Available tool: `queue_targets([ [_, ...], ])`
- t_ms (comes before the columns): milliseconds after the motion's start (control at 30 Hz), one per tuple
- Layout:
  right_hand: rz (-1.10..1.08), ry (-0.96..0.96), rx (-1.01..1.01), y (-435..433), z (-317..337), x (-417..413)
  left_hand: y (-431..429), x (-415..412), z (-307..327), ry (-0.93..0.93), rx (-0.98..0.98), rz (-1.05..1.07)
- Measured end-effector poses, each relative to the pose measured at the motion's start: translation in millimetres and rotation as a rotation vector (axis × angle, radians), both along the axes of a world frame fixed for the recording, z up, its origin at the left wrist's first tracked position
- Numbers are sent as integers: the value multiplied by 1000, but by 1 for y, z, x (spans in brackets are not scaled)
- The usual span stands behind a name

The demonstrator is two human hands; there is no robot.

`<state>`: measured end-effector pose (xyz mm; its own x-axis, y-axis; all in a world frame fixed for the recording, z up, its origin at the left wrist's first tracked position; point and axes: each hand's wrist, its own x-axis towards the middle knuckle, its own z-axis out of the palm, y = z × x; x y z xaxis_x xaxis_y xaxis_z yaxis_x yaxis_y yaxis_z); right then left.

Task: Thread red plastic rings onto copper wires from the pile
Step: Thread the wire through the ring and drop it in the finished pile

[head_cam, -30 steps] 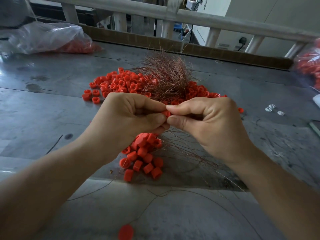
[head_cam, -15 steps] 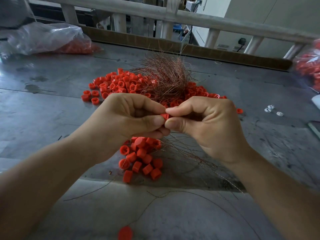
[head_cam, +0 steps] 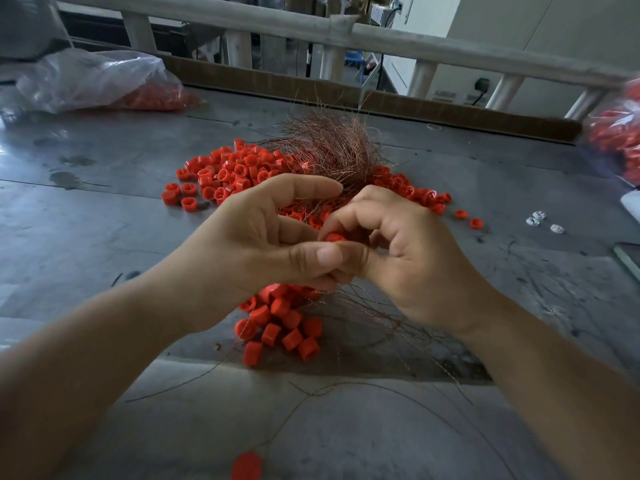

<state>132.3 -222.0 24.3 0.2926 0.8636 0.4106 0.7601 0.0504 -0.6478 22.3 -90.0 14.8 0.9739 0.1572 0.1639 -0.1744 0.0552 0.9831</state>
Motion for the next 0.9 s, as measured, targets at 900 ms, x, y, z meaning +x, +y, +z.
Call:
queue_targets([
  [900,14,127,66,0,-1,-8,9,-5,12,-155,-174,53],
])
